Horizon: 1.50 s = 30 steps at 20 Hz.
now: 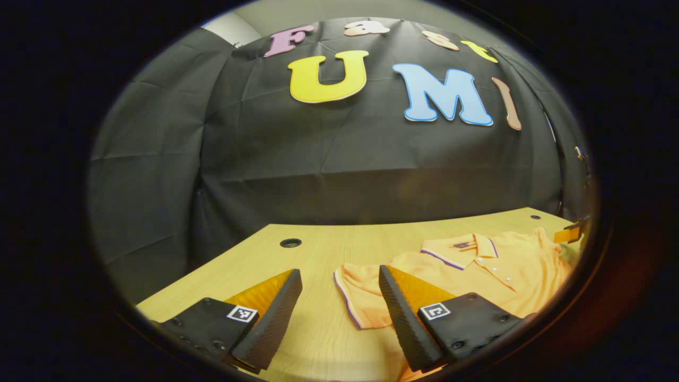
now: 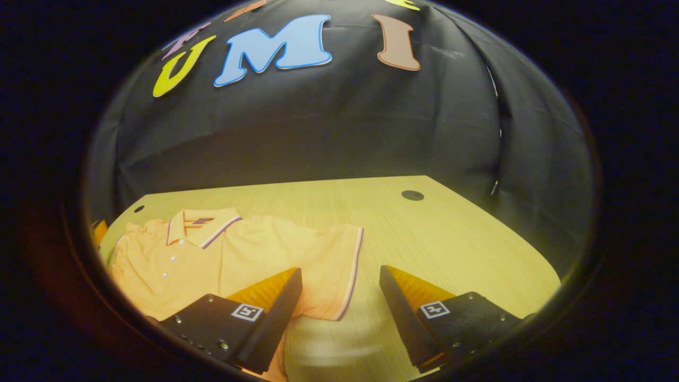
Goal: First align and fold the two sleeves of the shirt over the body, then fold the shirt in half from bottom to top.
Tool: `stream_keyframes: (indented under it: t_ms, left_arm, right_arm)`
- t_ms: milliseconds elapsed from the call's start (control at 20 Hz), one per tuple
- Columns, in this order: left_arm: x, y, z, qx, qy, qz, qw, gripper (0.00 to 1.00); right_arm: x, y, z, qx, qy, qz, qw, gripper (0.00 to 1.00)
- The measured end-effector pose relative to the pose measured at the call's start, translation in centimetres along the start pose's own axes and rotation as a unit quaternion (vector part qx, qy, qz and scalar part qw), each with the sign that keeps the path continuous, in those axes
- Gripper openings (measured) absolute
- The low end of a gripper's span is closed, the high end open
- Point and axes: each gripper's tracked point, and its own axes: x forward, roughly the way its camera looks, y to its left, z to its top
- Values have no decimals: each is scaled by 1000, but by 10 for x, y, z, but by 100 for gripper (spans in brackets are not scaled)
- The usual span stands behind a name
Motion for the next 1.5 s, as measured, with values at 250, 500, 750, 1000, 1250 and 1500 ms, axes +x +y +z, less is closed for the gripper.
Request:
stream_keyframes:
  t_ms: [250,500,750,1000,1250,1500]
  left_arm:
    - [0,-1,-1,1,0,0,1000,94]
    - [0,-2,0,1,1,0,1000,95]
    - [0,-1,0,3,1,1,1000,94]
    - [0,-1,0,2,1,1,1000,95]
    - [0,0,1,2,1,1,1000,94]
    - [0,0,0,0,1,0,1000,95]
  right_arm:
    - [1,0,-3,3,11,-2,1000,92]
    - [3,2,-7,2,24,-2,1000,92]
    - [4,2,-8,3,29,-2,1000,89]
    - [9,1,-17,3,58,-8,998,92]
    - [9,4,-22,4,76,-4,997,92]
    - [10,23,-24,-20,80,24,996,48]
